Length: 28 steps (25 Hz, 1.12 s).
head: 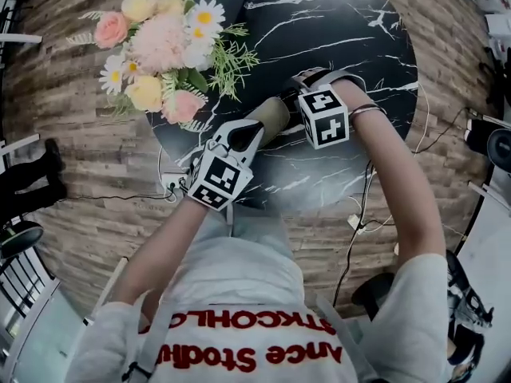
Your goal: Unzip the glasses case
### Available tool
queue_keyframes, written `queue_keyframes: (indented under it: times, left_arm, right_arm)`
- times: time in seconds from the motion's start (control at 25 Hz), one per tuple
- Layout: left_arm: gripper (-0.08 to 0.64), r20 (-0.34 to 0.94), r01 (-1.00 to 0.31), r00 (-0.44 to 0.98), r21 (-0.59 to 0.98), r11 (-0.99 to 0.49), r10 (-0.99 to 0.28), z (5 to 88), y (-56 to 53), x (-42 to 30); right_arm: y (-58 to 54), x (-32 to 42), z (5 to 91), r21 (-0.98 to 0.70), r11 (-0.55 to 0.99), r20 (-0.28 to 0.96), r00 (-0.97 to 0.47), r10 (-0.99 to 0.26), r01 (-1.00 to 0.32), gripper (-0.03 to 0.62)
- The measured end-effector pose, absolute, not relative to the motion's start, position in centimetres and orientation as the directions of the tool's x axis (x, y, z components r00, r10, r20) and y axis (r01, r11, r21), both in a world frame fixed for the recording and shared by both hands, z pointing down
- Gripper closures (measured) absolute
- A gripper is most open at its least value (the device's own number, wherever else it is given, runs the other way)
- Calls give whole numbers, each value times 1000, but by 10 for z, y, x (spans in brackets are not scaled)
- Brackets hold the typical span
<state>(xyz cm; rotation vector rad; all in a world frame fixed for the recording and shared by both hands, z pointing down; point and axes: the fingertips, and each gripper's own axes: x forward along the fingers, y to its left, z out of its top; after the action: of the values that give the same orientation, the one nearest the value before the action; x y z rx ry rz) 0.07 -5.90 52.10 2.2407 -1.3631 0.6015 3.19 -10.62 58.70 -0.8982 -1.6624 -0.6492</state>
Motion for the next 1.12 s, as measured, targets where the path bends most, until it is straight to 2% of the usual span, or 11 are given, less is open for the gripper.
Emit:
queue_keyframes:
  times: [0.32, 0.64, 0.92, 1.04, 1.12]
  left_arm:
    - [558, 540, -883, 452, 158, -442, -710, 521, -59, 1]
    - [558, 545, -887, 442, 147, -438, -712, 522, -59, 0]
    - [558, 549, -892, 431, 138, -430, -716, 521, -60, 0]
    - [558, 552, -893, 429, 139, -428, -715, 522, -60, 0]
    - [558, 552, -893, 429, 140, -428, -715, 522, -60, 0]
  right_arm:
    - [-100, 21, 590, 43, 352, 975, -116, 190, 935, 336]
    - [-101, 23, 588, 71, 465, 963, -181, 198, 883, 360]
    - [-100, 26, 588, 87, 500, 964, -200, 177, 861, 385]
    - [-102, 27, 586, 116, 518, 960, -229, 160, 847, 418]
    - [-105, 27, 585, 160, 529, 953, -270, 137, 833, 527]
